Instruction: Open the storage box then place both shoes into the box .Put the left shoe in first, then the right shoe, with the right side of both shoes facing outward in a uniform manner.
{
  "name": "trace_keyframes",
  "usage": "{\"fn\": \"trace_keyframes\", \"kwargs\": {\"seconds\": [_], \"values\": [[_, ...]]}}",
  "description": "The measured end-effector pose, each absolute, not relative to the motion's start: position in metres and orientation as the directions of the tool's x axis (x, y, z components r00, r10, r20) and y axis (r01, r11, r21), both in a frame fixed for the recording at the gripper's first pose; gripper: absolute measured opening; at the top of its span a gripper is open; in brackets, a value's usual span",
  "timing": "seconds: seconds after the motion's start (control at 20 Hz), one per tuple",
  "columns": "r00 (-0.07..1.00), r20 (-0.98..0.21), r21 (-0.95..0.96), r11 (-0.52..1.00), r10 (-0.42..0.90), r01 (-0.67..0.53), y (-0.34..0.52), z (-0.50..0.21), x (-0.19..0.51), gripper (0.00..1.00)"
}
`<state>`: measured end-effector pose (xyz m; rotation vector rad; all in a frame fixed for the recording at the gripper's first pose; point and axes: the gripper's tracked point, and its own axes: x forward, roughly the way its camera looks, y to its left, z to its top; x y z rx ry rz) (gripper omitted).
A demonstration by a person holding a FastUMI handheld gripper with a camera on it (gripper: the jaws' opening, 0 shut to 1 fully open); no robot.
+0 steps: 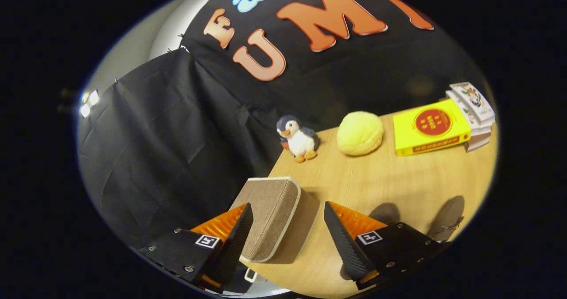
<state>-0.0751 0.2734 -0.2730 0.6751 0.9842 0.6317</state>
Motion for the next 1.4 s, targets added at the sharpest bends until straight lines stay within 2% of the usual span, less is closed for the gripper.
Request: {"fn": "trace_keyframes", "kwargs": {"seconds": [0.2, 0.5, 0.95, 1.2, 1.4], "values": [[0.266, -0.546, 0.805, 0.585, 0.795, -0.097, 0.315, -0.319, -0.101, 0.97], [0.152, -0.413, 0.908, 0.419, 0.898, -0.014, 0.359, -0.330, -0.123, 0.97], [0.104, -0.362, 0.931, 0.355, 0.926, 0.079, 0.396, -0.354, -0.128, 0.97], [0.099, -0.315, 0.947, 0.306, 0.944, 0.100, 0.405, -0.346, -0.134, 0.96], [0.122, -0.312, 0.950, 0.306, 0.942, 0.066, 0.391, -0.339, -0.133, 0.95]]}}
